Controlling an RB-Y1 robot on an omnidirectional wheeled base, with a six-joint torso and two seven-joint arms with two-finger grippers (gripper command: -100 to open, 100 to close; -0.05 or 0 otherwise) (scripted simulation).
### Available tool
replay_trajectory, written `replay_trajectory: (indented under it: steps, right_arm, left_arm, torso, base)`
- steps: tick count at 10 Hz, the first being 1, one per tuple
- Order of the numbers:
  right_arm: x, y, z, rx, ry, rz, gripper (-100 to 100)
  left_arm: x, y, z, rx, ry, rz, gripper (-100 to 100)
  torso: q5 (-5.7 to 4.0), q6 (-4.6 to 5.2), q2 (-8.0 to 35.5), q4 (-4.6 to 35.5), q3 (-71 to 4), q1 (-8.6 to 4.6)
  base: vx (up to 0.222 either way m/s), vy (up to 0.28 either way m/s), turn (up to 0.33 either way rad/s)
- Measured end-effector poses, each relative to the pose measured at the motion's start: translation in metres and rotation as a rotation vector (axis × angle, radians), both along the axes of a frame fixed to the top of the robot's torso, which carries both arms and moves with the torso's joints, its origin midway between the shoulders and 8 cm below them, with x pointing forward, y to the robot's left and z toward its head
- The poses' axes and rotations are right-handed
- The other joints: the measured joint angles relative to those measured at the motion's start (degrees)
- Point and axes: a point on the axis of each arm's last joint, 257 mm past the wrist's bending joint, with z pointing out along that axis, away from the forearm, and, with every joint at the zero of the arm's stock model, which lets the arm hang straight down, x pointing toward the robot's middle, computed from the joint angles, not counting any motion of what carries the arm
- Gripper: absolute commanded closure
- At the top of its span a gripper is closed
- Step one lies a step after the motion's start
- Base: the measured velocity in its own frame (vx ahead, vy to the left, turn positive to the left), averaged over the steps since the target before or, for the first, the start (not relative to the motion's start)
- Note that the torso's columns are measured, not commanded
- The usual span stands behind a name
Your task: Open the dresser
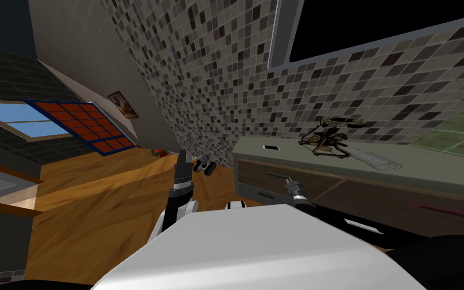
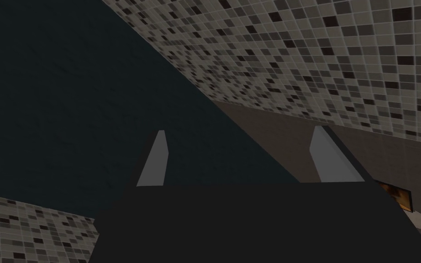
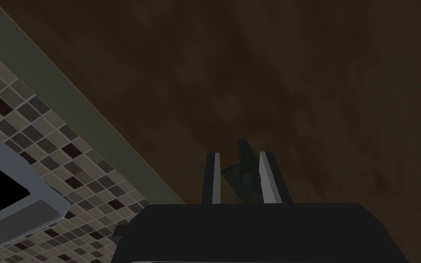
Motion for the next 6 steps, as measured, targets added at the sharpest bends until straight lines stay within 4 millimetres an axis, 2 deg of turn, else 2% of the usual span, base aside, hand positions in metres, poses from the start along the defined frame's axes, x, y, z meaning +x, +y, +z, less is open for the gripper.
replay_trajectory:
  steps: [1,2,4,6]
  right_arm:
    - [-0.003,0.008,-0.002,-0.001,0.000,0.017,100]
    - [-0.004,0.008,-0.001,-0.001,-0.003,0.018,100]
    - [0.017,-0.007,0.003,-0.020,-0.018,-0.020,100]
    - [0.031,-0.013,0.002,-0.029,-0.013,-0.046,100]
  left_arm:
    - [0.000,0.000,0.000,0.000,0.000,0.000,0]
    - [0.000,0.000,0.000,0.000,0.000,0.000,0]
    - [0.000,0.000,0.000,0.000,0.000,0.000,0]
    - [0.000,0.000,0.000,0.000,0.000,0.000,0]
  torso:
    - [-0.06,-0.08,0.0,0.0,0.0,-0.09]
    - [-0.05,-0.12,0.1,0.1,0.1,-0.15]
    - [-0.07,-0.14,0.6,0.2,0.4,-0.09]
    - [0.11,0.28,0.3,0.1,0.2,-0.14]
  base:
    - [0.016,0.002,-0.034]
    - [-0.110,-0.031,0.162]
    - [-0.262,-0.024,0.268]
    - [-0.203,0.013,0.127]
